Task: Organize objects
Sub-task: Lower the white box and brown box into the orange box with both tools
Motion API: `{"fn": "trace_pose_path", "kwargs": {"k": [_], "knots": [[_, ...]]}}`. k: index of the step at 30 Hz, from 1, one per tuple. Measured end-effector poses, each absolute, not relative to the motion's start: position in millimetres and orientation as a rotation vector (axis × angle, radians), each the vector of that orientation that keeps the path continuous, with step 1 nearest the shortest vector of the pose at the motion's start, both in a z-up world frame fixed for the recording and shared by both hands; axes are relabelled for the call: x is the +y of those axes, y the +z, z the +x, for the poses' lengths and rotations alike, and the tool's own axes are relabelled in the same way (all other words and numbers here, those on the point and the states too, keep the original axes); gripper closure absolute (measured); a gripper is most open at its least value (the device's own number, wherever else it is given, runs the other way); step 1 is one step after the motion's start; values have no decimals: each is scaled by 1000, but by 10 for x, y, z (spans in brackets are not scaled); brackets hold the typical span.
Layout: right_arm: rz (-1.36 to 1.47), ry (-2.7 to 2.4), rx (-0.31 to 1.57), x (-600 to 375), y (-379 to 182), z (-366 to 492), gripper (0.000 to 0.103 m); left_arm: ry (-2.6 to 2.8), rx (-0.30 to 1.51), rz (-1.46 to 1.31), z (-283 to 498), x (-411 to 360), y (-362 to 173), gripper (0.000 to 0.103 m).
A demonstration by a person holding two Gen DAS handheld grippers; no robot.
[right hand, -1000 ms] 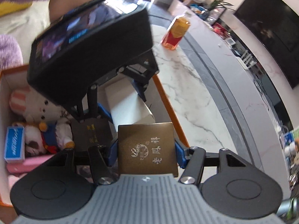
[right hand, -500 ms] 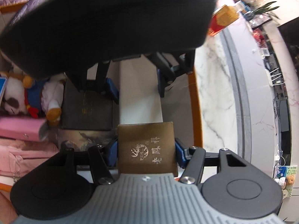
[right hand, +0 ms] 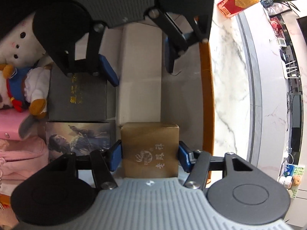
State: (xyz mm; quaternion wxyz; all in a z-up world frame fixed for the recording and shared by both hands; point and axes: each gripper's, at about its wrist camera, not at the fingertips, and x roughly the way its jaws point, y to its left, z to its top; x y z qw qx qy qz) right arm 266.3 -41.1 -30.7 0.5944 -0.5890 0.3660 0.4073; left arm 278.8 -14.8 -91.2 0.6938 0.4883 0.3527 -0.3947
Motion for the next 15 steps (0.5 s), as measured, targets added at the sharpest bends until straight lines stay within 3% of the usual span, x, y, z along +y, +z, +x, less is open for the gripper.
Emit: {"fn": "trace_pose_path", "kwargs": {"k": [10,13,15], "knots": [[-1318,943,923,-299,-211,2665,42,-850,798,1001,2877,-47,-820,33],[-1308,943,910,-251,-123,2639,33,-849,798,974,2870,-2,-818,34],[-1270,945,919,-207,-56,2658,32,-852,790,963,2849,11,-818,37]]}}
